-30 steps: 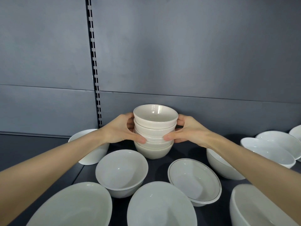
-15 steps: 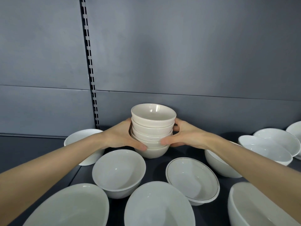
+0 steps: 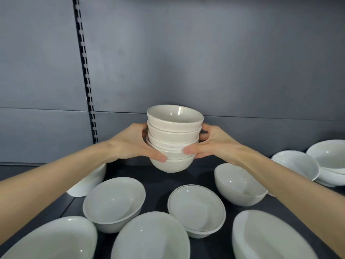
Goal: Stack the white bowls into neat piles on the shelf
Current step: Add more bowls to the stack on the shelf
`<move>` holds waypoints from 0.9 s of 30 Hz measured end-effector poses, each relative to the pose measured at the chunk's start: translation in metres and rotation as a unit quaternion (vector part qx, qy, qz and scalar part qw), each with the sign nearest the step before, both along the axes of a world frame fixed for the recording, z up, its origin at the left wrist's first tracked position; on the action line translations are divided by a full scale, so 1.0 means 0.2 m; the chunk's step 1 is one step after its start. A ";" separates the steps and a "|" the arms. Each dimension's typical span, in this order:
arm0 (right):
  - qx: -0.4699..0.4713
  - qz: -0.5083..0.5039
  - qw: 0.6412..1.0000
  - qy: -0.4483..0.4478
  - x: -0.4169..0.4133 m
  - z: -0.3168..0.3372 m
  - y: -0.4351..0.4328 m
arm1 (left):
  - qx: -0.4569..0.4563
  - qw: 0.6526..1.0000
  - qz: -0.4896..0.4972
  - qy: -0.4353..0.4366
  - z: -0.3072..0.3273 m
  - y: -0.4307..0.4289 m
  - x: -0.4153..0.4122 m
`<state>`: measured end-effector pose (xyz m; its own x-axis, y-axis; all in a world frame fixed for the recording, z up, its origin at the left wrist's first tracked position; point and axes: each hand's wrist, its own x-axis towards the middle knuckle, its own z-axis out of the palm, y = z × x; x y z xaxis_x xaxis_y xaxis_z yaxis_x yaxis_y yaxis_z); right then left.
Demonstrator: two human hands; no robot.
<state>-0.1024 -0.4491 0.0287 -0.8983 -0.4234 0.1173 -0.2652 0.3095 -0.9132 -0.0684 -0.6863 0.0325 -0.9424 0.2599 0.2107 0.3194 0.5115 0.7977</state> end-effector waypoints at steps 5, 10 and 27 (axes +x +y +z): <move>-0.008 -0.023 1.000 0.020 0.07 0.07 0.29 | 0.026 0.999 -0.025 0.006 0.06 0.28 0.03; 0.002 -0.024 1.000 0.015 0.13 0.10 0.63 | 0.038 0.999 -0.028 0.001 0.05 0.62 0.07; 0.021 -0.004 1.000 -0.012 0.09 -0.08 0.89 | 0.001 0.999 0.025 -0.027 -0.12 0.90 0.07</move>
<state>-0.0838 -0.2715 0.0117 -0.9037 -0.4211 0.0778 -0.2412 0.3504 -0.9050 -0.0544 -0.5055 0.0090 -0.9643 0.2111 0.1597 0.2497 0.5251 0.8136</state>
